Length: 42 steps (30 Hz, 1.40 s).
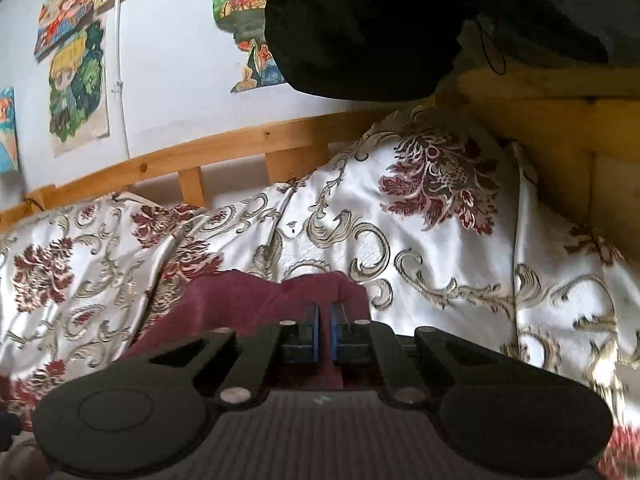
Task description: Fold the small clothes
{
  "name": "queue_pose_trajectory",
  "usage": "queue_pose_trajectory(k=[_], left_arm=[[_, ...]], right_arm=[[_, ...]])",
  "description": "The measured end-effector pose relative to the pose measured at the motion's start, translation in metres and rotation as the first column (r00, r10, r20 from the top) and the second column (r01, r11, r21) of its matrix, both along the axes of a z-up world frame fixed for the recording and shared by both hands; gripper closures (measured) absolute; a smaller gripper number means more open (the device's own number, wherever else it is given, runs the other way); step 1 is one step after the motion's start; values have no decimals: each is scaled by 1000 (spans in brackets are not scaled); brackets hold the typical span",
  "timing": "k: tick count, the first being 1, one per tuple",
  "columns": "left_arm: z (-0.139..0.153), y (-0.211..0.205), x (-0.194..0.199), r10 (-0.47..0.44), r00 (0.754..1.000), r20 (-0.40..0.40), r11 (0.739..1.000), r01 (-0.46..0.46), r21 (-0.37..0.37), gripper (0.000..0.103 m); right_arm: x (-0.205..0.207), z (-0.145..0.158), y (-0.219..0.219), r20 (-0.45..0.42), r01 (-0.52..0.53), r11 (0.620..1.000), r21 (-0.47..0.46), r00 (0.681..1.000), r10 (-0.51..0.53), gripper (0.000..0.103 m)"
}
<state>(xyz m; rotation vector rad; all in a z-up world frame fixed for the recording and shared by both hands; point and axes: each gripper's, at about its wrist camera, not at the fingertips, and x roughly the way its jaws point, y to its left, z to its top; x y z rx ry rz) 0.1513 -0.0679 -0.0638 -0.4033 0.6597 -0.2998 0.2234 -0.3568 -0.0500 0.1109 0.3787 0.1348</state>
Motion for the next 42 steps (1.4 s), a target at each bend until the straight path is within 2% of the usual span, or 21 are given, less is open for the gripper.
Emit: queue_pose_trajectory(k=[6,14,19,22,26,29,32,33,34,36,38,40,42], left_arm=[[-3,4,3,2,1000,-9,1000,-2,14,1],[-9,9,23,21,999,-45,1000,-21,-4,1],[-11,1,43,-56,997,-52,998,55,-28,1],[-19,-7,50,-109,991,-82,994,107,-29,1],[-33,-14,47,-128,983,-129,992,127,-13,1],[-38,-14,40,-118,986,-114,993,118,-8,1],[-39,-14,37,-120,987,-105,993,121,4,1],[-39,-14,36,-119,988,-102,993,121,8,1],[-39,-15,35,-119,988,-99,993,121,14,1],[-39,-16,34,-116,989,-93,993,118,23,1],[-40,-17,33,-114,990,-84,993,117,30,1],[-41,-17,32,-115,991,-75,993,117,33,1],[-42,-17,30,-115,991,-63,993,117,32,1]], right_arm=[[-2,-5,-10,-40,50,998,49,998,-48,96],[-2,-10,-19,-75,83,992,96,994,-76,97],[-4,-9,-20,-64,84,991,99,995,-78,96],[-1,-10,-19,-67,76,992,101,995,-70,96],[2,-15,-23,-105,79,988,133,992,-65,94],[2,-16,-28,-144,113,977,182,986,-88,77],[1,-18,-38,-177,119,953,278,982,-71,63],[1,-18,-41,-187,111,943,313,981,-54,53],[1,-18,-43,-192,99,934,344,981,-33,48],[-1,-16,-43,-193,62,920,386,981,15,25],[-1,-13,-38,-204,25,920,392,977,61,12],[-1,-12,-29,-228,5,940,342,971,77,9],[1,-14,-20,-257,2,968,250,964,64,12]])
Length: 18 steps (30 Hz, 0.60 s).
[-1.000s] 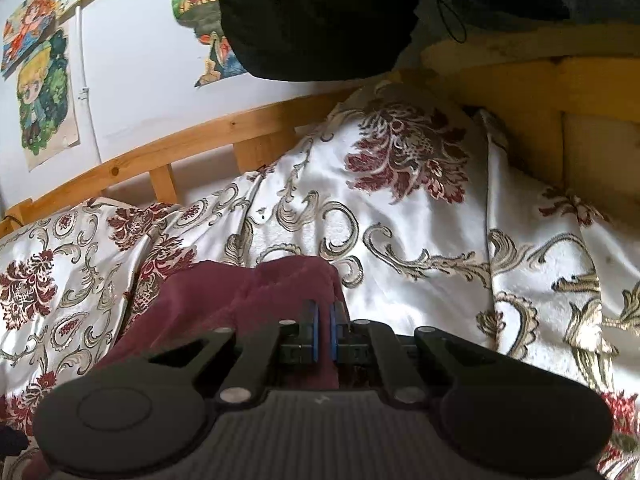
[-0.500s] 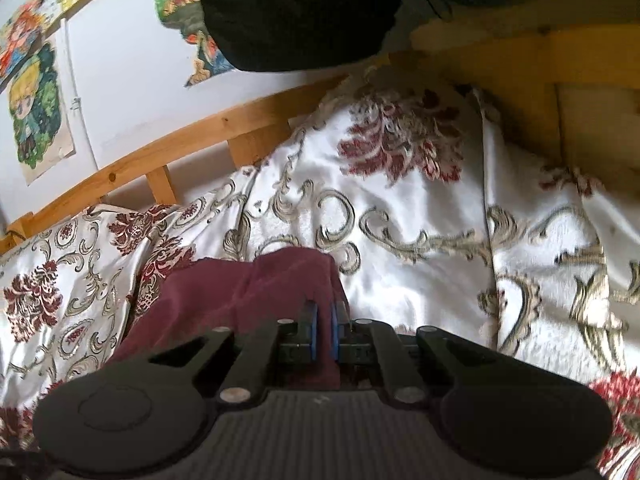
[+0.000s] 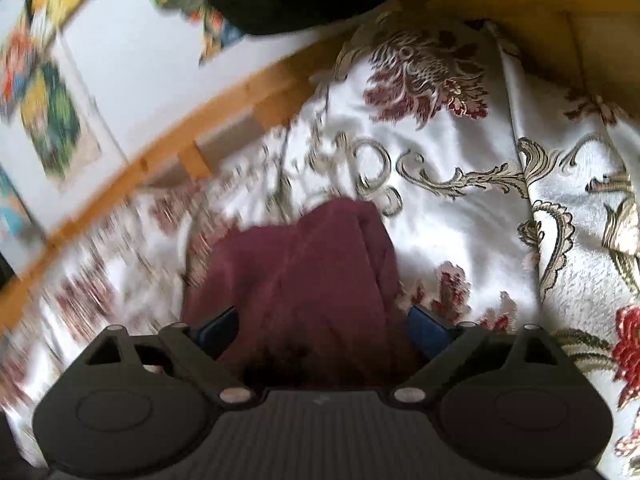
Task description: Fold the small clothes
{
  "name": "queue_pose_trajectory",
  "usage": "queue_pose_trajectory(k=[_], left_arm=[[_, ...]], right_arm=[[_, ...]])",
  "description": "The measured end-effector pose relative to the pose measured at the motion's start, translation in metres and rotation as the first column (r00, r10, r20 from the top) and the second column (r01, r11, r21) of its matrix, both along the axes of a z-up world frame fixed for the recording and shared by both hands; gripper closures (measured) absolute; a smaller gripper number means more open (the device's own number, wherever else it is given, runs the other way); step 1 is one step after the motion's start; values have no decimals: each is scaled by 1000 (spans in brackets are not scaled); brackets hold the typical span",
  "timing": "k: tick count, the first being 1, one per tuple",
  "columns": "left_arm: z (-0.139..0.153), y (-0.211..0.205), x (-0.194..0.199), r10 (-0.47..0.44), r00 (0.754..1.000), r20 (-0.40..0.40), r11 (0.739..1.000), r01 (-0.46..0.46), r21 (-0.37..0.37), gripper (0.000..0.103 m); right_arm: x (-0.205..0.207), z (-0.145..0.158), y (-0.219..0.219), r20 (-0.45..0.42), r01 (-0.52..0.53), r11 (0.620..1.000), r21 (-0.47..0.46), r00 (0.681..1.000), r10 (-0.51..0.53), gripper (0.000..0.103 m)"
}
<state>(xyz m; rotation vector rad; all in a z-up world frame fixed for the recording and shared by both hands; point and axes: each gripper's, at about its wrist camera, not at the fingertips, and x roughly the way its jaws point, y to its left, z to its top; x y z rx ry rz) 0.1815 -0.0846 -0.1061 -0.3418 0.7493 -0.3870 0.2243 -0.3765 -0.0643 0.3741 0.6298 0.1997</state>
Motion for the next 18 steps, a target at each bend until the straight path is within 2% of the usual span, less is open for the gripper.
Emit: queue_pose_trajectory(k=[1,3,4,9,13,18], left_arm=[[-1,0,-1,1,1000,6,1000,-1,-3,1],[-2,1,-3,4,1000,16,1000,-4,-8,1],[-2,1,-4,5,1000,20,1000,-5,-7,1],[-4,0,-5,3,999,34,1000,-3,-5,1],[-8,-2,-9,4,998,63,1000,-4,5,1],[-10,-1,-12,2,997,81,1000,-3,5,1]], right_arm=[[1,-2,4,-11,2,999,-46,1000,-2,15],[0,-3,7,-7,26,996,-86,1000,-26,27],[-1,-3,5,-2,37,997,-68,999,-37,29],[-1,-7,-4,-35,56,998,10,998,-56,56],[0,-12,-8,-55,69,995,67,996,-65,59],[1,-17,-13,-65,83,991,109,995,-76,54]])
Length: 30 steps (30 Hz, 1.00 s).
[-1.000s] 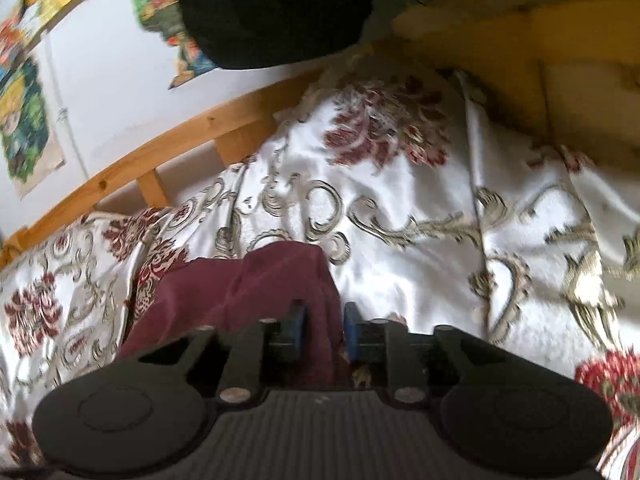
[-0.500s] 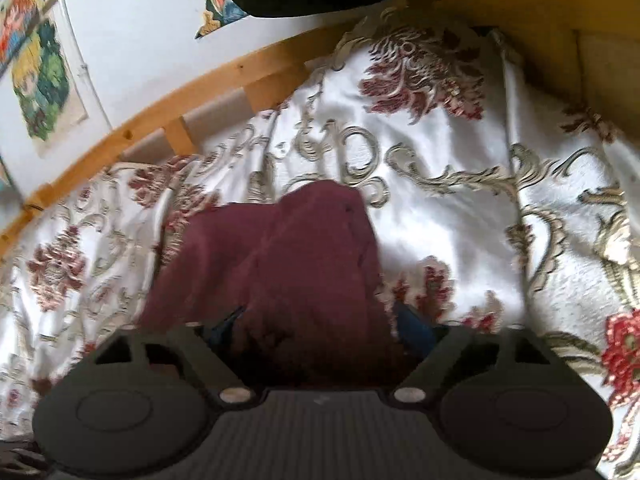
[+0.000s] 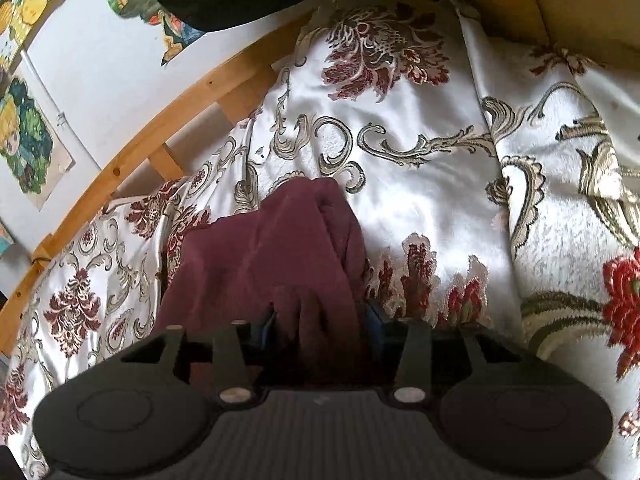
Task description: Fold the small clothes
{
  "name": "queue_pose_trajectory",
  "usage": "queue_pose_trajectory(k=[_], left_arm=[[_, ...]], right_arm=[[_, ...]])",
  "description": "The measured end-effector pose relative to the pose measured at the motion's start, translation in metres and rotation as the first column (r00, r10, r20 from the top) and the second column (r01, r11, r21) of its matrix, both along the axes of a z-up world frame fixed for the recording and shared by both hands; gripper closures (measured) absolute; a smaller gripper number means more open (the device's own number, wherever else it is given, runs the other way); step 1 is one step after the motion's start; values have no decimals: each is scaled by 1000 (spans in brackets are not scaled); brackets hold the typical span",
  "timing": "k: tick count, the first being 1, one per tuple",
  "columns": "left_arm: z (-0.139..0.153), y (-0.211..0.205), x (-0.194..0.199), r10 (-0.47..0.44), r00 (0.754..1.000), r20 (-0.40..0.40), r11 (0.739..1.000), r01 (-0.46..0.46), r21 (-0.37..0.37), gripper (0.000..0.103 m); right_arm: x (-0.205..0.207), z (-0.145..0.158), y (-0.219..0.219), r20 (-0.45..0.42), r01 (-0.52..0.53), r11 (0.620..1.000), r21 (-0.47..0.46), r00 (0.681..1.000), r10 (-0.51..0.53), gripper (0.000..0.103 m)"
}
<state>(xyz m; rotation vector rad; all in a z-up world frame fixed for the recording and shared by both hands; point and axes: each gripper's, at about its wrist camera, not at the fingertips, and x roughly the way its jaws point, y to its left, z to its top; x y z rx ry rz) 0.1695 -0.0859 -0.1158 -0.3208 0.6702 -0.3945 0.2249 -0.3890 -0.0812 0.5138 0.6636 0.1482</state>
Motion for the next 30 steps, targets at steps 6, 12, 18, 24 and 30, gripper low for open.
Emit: queue_pose_trajectory(k=[6,12,18,24,30], left_arm=[[0,0,-1,0,1000,0,1000,0,0,1],[8,3,9,-31,998,-58,1000,31,-2,1],[15,20,34,-46,983,-178,992,24,-125,1],[15,34,47,-26,974,-227,978,-23,-208,1],[7,49,56,15,953,-301,937,-118,-329,3]], right_arm=[[-1,0,2,6,9,1000,-1,1000,-9,54],[-2,0,3,9,13,1000,-1,1000,-13,54],[-3,0,3,13,20,1000,-4,1000,-20,54],[-2,-1,8,16,21,999,-37,1000,-20,52],[-2,-1,9,16,21,999,-42,1000,-21,52]])
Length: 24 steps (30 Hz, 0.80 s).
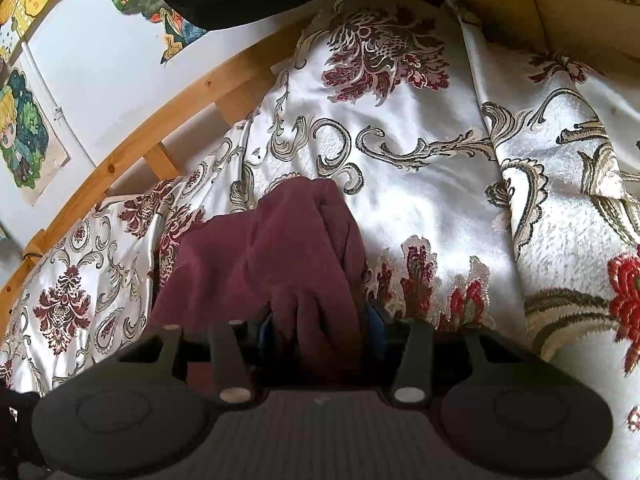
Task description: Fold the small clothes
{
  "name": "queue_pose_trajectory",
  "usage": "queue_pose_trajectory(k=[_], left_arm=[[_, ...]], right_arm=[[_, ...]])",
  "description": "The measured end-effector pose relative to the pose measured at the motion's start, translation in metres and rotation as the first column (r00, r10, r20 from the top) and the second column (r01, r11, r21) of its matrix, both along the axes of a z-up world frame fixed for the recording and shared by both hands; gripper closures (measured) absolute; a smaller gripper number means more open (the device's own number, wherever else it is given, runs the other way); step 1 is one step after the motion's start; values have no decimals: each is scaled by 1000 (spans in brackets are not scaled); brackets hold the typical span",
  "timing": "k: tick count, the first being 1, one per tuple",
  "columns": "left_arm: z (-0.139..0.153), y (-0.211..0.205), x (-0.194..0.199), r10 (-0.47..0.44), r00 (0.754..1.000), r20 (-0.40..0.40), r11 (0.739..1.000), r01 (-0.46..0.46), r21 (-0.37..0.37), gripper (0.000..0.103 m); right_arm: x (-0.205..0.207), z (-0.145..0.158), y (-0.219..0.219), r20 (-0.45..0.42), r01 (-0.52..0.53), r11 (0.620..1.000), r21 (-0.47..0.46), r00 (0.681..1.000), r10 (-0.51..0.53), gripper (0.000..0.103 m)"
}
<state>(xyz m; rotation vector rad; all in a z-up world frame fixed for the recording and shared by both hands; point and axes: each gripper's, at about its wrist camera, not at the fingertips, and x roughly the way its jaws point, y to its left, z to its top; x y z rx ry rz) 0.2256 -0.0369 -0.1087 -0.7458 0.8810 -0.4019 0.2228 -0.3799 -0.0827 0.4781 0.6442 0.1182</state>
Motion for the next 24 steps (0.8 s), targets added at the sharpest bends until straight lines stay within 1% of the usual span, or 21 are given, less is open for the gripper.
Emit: queue_pose_trajectory(k=[2,4,6,8,10,12,14,15,17,18,19,20,21,22,24], left_arm=[[1,-2,2,-1,1000,-7,1000,1,8,6],[1,-3,4,-11,1000,-5,1000,11,-11,9],[1,-3,7,-21,1000,-7,999,21,-26,15],[1,-3,11,-39,999,-7,998,38,-39,24],[2,-6,14,-53,999,-6,998,53,-39,29],[3,-10,19,-79,997,-5,997,79,-20,33],[3,-17,22,-101,995,-13,995,101,20,43],[2,-19,23,-106,994,-20,994,107,33,45],[0,-19,23,-107,994,-27,994,108,26,47],[0,-20,23,-104,994,-33,994,105,17,49],[-1,-20,24,-104,994,-39,995,104,7,53],[-1,-21,24,-101,994,-45,995,101,4,54],[0,-21,24,-98,994,-46,995,99,12,55],[1,-23,24,-100,994,-43,995,101,24,58],[5,-26,24,-111,993,-35,992,113,60,61]], right_arm=[[0,0,0,0,-1,1000,0,1000,1,52],[-1,0,0,1,-2,1000,6,1000,2,52],[-1,-1,-1,2,-2,1000,14,1000,2,51],[-1,-1,-1,3,-1,1000,16,1000,1,51],[-1,-2,-1,3,-1,1000,16,1000,1,51],[-1,-2,-1,3,-1,1000,16,1000,1,51],[-1,-2,-1,4,0,1000,17,1000,0,50],[-1,-2,-1,4,-1,1000,16,1000,1,50],[-1,-2,-1,5,-2,1000,16,1000,2,49],[-1,-2,-1,5,-3,1000,15,1000,3,48],[0,-2,-1,5,-3,1000,14,1000,3,48],[0,-1,0,5,-3,1000,12,1000,3,47],[0,-1,0,5,-2,1000,10,1000,2,47],[0,-1,2,5,-2,1000,7,1000,2,47],[0,-1,3,4,-4,1000,-1,1000,4,46]])
